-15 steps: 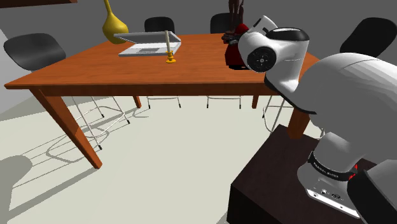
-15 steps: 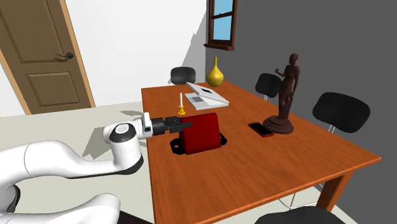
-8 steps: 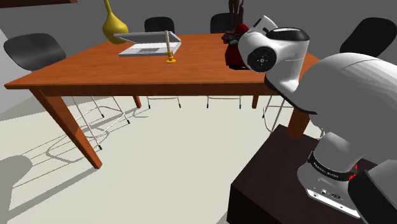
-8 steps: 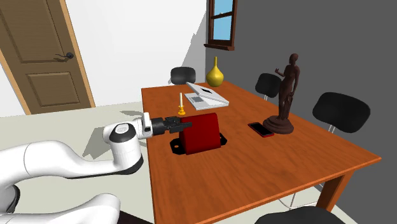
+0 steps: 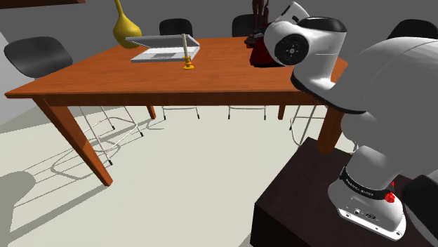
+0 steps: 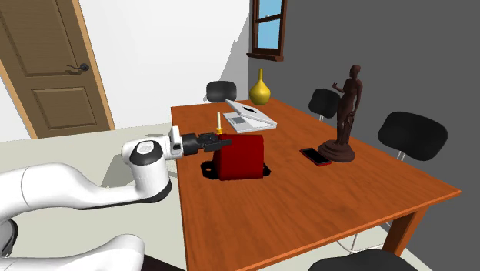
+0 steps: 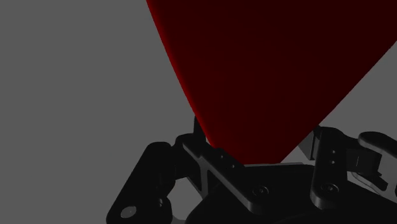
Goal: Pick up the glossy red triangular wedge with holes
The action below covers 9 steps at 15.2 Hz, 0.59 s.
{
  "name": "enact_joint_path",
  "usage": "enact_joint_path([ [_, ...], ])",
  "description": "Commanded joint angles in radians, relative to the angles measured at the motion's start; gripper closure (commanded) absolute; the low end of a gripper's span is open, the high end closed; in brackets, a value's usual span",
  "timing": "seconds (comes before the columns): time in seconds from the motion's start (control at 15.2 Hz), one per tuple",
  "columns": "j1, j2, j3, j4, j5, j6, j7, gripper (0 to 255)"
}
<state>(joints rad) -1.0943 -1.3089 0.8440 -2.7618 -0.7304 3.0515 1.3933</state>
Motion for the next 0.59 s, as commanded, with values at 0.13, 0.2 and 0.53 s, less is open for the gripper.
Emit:
enact_joint_path([
  [0.13, 0.012, 0.032, -0.045, 0.037, -0.006, -0.025, -0.045, 255],
  [0.2, 0.016, 0.040, -0.056, 0.046, -0.007, -0.033, -0.056, 255],
  [0.53, 0.030, 0.066, -0.087, 0.077, -0.008, -0.057, -0.091, 255],
])
